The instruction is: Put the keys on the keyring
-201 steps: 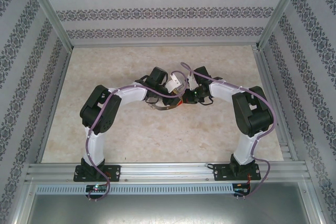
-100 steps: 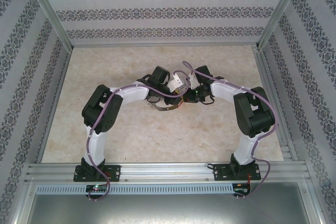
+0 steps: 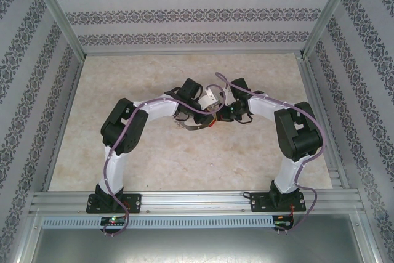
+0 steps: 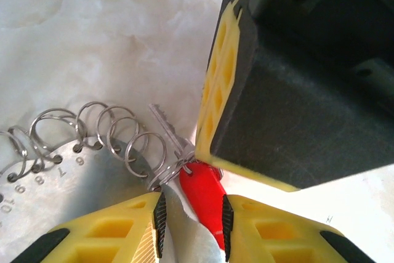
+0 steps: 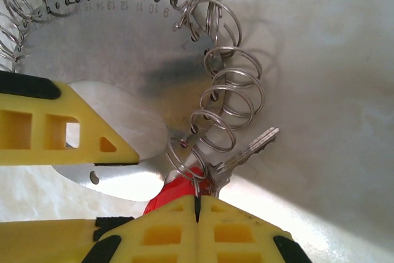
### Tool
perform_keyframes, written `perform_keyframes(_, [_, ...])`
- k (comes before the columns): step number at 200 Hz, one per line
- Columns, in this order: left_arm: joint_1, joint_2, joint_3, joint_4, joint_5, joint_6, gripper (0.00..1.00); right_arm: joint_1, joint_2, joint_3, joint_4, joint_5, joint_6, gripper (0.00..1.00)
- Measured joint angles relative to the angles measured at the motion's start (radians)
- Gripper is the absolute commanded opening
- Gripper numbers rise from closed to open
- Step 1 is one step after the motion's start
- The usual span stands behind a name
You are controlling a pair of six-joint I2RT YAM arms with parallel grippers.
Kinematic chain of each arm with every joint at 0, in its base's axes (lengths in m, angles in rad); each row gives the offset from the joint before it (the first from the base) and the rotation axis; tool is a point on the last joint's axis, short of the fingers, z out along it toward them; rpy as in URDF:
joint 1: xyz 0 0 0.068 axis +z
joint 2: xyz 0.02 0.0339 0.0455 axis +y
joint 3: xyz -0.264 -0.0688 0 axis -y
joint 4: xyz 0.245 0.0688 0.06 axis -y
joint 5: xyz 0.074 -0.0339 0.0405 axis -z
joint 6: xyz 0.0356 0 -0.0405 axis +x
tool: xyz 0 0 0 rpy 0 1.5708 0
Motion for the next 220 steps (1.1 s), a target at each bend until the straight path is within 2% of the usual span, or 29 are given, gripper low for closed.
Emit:
perform_keyframes(121, [-0.005, 0.048, 0.075, -0.073, -0.009, 0.024, 0.32, 0.000, 0.001, -0.009, 0.000, 0.000, 0.000, 0.00])
perform_keyframes(140, [-0.005, 0.048, 0.075, -0.075, -0.010, 0.025, 0.27, 0.000, 0.002, -0.009, 0.000, 0.000, -0.001, 0.00])
perform_keyframes(220, [-0.005, 0.051, 0.061, -0.054, -0.013, 0.025, 0.30, -0.013, 0.011, -0.021, 0.019, -0.027, 0.015, 0.00])
